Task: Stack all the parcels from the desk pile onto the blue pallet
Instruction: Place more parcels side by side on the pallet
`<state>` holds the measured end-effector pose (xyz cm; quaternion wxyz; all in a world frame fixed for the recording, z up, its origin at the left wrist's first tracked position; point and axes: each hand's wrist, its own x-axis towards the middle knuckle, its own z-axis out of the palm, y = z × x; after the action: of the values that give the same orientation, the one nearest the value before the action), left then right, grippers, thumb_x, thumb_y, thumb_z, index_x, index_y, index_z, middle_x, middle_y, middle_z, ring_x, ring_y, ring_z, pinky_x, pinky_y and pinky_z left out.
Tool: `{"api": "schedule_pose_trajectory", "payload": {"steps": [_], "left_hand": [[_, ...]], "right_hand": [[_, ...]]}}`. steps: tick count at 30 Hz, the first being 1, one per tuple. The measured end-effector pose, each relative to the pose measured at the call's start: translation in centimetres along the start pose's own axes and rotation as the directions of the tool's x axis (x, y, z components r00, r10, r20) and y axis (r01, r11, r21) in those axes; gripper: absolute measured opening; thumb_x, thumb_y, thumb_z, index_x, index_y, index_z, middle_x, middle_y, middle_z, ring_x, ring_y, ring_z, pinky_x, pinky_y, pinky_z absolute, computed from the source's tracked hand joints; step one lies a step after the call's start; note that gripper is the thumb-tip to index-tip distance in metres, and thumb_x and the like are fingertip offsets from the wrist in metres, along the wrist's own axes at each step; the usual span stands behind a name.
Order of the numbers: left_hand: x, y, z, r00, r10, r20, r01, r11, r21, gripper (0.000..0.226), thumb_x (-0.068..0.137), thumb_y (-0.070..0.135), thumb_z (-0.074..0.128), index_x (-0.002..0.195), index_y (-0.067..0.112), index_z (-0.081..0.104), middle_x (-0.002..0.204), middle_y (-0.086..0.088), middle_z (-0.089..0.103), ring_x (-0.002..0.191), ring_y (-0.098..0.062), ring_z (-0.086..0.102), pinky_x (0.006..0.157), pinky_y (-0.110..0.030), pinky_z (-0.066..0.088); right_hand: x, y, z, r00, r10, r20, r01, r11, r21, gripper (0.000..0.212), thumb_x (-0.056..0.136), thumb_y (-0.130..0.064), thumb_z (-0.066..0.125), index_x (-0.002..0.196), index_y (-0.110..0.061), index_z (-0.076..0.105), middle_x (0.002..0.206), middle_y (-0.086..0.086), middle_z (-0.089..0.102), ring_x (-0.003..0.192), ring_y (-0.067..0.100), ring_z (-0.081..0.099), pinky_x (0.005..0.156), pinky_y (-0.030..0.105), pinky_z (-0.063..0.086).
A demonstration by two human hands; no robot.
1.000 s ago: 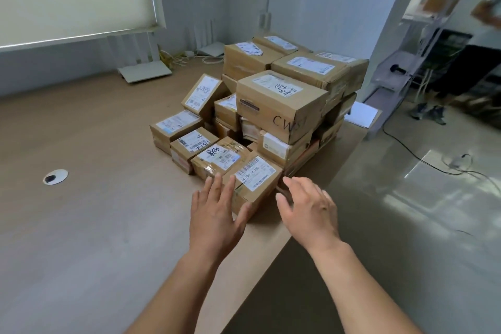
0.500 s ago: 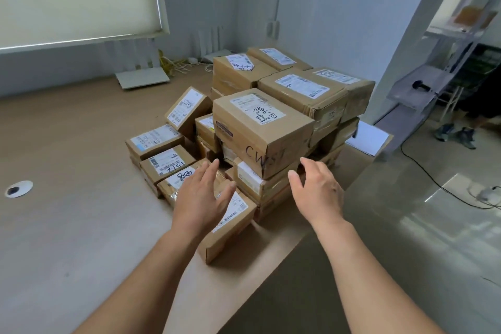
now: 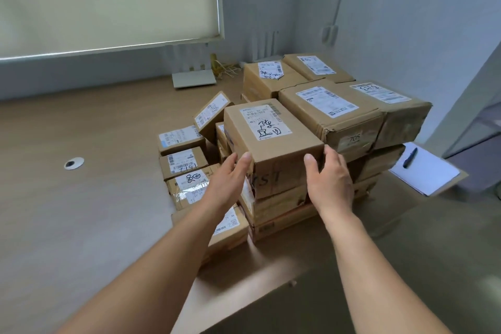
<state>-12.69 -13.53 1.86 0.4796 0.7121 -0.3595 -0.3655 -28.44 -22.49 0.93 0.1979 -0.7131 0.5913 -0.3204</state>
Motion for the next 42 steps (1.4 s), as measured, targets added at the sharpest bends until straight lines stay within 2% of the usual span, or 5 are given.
{"api": "schedule_pose_trajectory", "payload": {"steps": [7, 11, 21, 29, 42], "left_hand": [[0.3, 0.0, -0.1, 0.995, -0.055, -0.079, 0.048, 0.995, -0.09, 0.05, 0.095, 0.053, 0.039, 0.135, 0.024, 0.046, 0.124, 0.0, 0.057, 0.112, -0.017, 0.053, 0.101, -0.045, 0.043], [0.2, 0.1, -0.2, 0.996, -0.071, -0.054, 0.065, 0.993, -0.102, 0.039, 0.097, 0.043, 0.041, 0.129, 0.024, 0.049, 0.115, -0.002, 0.061, 0.101, -0.016, 0.058, 0.094, -0.041, 0.048], [-2.6, -0.9, -2.5, 0.995, 0.03, -0.094, -0.049, 0.978, -0.205, 0.036, 0.099, 0.021, 0.043, 0.129, 0.04, 0.042, 0.118, 0.011, 0.06, 0.108, -0.01, 0.056, 0.088, -0.025, 0.046], [-6.5, -3.4, -6.2, 0.979, 0.071, -0.189, -0.101, 0.984, -0.149, 0.049, 0.1, 0.01, 0.038, 0.143, 0.032, 0.03, 0.113, 0.019, 0.061, 0.093, 0.008, 0.061, 0.074, -0.008, 0.047], [-13.6, -7.5, -12.0, 0.936, 0.076, -0.343, -0.115, 0.989, -0.095, 0.054, 0.099, 0.011, 0.043, 0.146, 0.034, 0.029, 0.134, 0.015, 0.053, 0.12, -0.004, 0.052, 0.1, -0.02, 0.042]], "right_hand": [[0.9, -0.7, 0.2, 0.982, 0.019, 0.188, -0.048, 0.988, 0.148, 0.052, 0.095, -0.053, 0.036, 0.128, -0.015, 0.05, 0.122, 0.008, 0.047, 0.107, 0.023, 0.048, 0.08, 0.029, 0.034], [1.7, -0.6, 0.3, 0.926, 0.04, 0.376, -0.187, 0.913, 0.363, 0.048, 0.092, -0.05, 0.038, 0.127, -0.02, 0.051, 0.119, 0.002, 0.058, 0.104, 0.018, 0.051, 0.087, 0.035, 0.042], [-0.1, -1.5, 0.8, 0.886, -0.234, 0.4, -0.025, 0.838, 0.545, 0.045, 0.095, -0.028, 0.044, 0.14, -0.031, 0.041, 0.119, -0.016, 0.054, 0.113, 0.007, 0.047, 0.092, 0.025, 0.034], [-2.6, -3.3, 3.6, 0.766, -0.417, 0.489, 0.043, 0.792, 0.609, 0.057, 0.094, -0.031, 0.053, 0.146, -0.029, 0.029, 0.123, -0.013, 0.053, 0.114, 0.005, 0.049, 0.093, 0.023, 0.039], [-9.2, -7.0, 6.2, 0.615, -0.585, 0.529, 0.184, 0.759, 0.625, 0.068, 0.093, -0.037, 0.054, 0.15, -0.029, 0.017, 0.148, -0.001, 0.038, 0.135, 0.014, 0.037, 0.111, 0.044, 0.033]]}}
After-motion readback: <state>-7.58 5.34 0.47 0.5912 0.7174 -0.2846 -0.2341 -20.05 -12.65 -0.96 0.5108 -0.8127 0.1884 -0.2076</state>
